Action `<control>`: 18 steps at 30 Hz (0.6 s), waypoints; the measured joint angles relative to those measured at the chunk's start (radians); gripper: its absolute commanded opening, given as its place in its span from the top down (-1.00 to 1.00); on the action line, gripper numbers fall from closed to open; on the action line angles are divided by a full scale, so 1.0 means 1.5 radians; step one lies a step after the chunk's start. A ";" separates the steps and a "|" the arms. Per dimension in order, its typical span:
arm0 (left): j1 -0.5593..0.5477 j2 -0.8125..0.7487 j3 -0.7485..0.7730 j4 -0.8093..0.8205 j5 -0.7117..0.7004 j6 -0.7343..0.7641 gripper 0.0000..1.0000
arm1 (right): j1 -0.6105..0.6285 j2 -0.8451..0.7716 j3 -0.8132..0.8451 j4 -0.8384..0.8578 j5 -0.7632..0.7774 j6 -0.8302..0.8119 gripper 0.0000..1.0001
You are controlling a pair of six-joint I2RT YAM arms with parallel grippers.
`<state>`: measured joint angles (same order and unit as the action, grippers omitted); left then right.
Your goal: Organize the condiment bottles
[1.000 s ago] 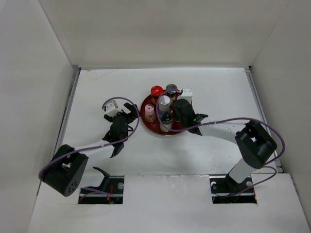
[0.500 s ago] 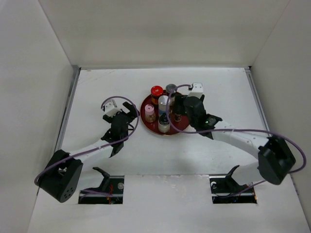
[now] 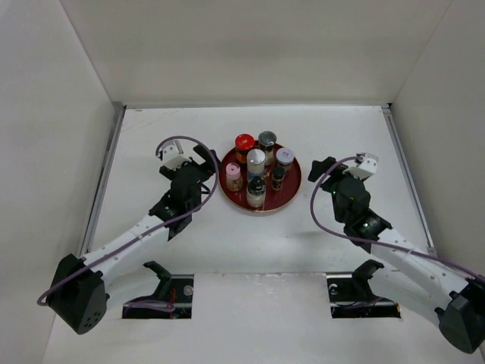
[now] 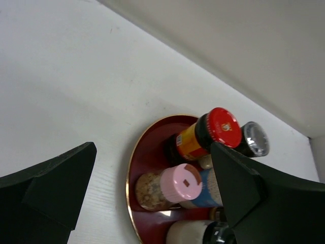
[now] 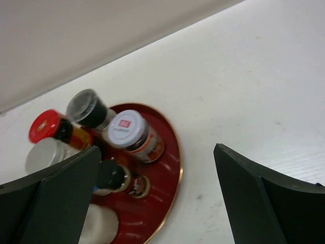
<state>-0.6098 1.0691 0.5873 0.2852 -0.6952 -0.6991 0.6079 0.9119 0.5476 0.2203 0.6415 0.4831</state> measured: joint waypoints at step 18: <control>-0.106 -0.006 0.040 -0.088 -0.076 0.078 -1.00 | -0.043 -0.099 -0.125 0.040 0.099 0.102 -1.00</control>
<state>-0.7685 1.0603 0.6479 0.1528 -0.8089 -0.5827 0.5434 0.7635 0.3599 0.2798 0.7902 0.6369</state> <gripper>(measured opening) 0.997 0.998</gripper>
